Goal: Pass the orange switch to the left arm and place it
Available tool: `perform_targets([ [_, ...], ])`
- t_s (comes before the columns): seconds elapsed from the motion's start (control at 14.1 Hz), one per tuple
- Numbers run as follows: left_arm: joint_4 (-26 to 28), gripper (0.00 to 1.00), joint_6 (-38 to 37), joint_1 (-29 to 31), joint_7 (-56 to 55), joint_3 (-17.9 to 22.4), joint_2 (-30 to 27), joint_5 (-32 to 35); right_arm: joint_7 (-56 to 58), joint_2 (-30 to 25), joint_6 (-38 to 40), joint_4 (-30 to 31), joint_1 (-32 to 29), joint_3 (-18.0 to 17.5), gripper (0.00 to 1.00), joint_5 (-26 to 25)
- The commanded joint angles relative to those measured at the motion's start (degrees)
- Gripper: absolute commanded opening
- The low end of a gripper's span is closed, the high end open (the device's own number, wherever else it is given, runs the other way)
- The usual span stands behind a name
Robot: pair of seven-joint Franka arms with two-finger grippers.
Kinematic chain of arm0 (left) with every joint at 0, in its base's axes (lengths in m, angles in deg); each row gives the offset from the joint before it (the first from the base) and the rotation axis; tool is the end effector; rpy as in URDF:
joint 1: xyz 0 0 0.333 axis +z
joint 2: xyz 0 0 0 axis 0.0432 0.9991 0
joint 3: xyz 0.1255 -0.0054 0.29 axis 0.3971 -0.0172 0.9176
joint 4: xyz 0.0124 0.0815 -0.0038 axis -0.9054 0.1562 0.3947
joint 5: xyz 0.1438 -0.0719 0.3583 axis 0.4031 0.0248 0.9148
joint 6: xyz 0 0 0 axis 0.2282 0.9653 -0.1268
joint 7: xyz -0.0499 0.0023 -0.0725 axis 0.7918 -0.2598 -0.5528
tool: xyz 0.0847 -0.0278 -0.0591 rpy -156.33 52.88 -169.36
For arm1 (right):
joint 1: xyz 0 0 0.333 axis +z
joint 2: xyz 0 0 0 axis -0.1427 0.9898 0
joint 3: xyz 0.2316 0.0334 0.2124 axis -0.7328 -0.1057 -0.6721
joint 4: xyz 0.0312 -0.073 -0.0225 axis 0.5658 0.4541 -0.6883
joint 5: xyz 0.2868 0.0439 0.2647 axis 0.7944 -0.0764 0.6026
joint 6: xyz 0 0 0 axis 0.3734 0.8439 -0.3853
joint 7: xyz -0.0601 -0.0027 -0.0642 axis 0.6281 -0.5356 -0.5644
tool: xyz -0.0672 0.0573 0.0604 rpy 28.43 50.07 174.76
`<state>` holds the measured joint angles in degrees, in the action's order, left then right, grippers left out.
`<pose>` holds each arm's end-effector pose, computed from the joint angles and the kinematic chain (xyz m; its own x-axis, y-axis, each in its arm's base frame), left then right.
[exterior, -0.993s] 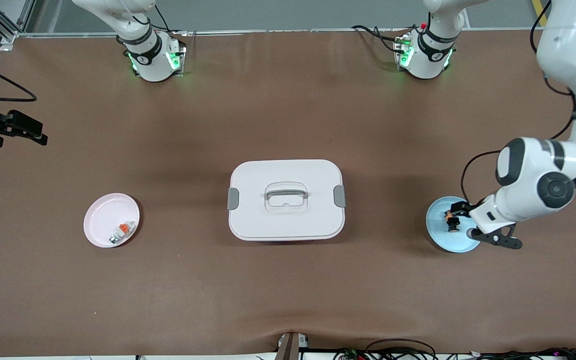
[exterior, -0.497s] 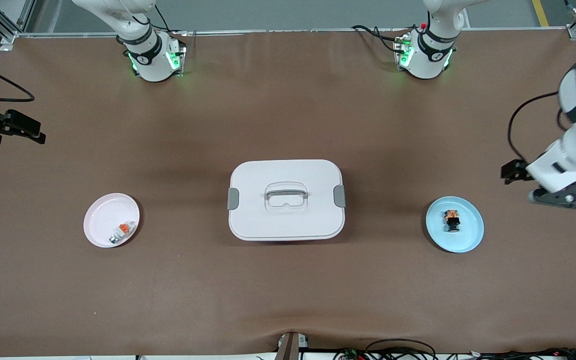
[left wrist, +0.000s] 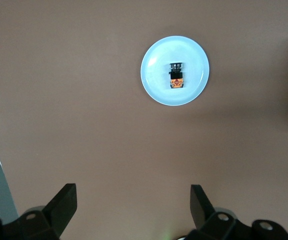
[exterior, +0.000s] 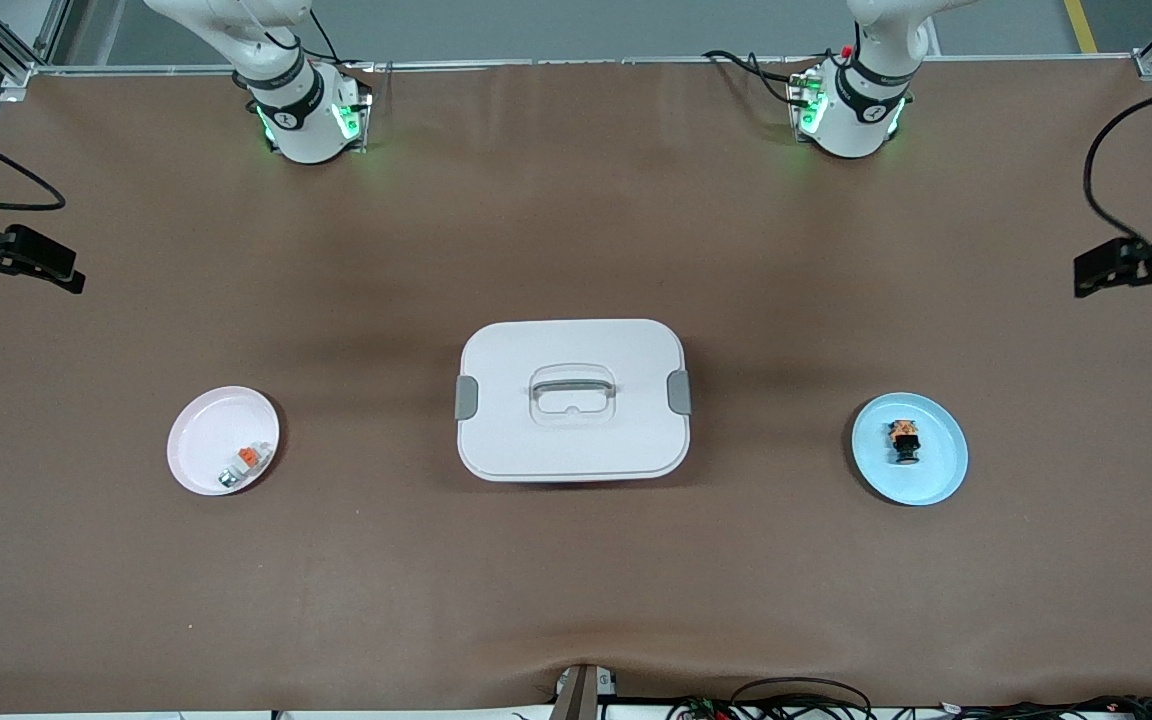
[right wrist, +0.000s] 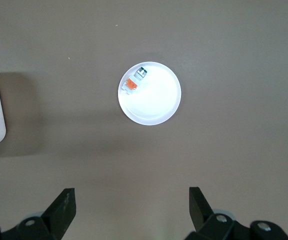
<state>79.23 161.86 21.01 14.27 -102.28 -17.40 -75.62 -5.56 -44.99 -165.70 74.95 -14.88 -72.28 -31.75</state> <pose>0.5729 0.0233 0.6265 0.9914 -0.0973 -0.0870 -0.1060 -0.9892 -0.1016 0.5638 -0.0302 0.6204 0.9985 -0.0395 -0.0391 -0.0390 -0.9991 0.0142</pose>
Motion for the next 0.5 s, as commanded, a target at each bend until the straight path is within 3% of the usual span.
perform_targets([
  [0.0,1.1,1.00,-1.2,1.7,-0.6,0.5,-5.0,-4.1,-0.8,-1.2,-0.3,0.2,-1.0,-0.9,1.00,-1.0],
  [0.28,4.1,1.00,-1.0,1.2,-5.5,1.8,-7.9,-8.6,-0.6,-1.1,-0.9,-0.3,-1.0,-0.9,1.00,-1.0],
  [0.43,7.6,1.00,-0.2,-5.2,-9.1,7.5,-10.5,-8.6,-0.1,-1.1,-0.9,-0.3,-1.0,-0.9,1.00,-1.0],
])
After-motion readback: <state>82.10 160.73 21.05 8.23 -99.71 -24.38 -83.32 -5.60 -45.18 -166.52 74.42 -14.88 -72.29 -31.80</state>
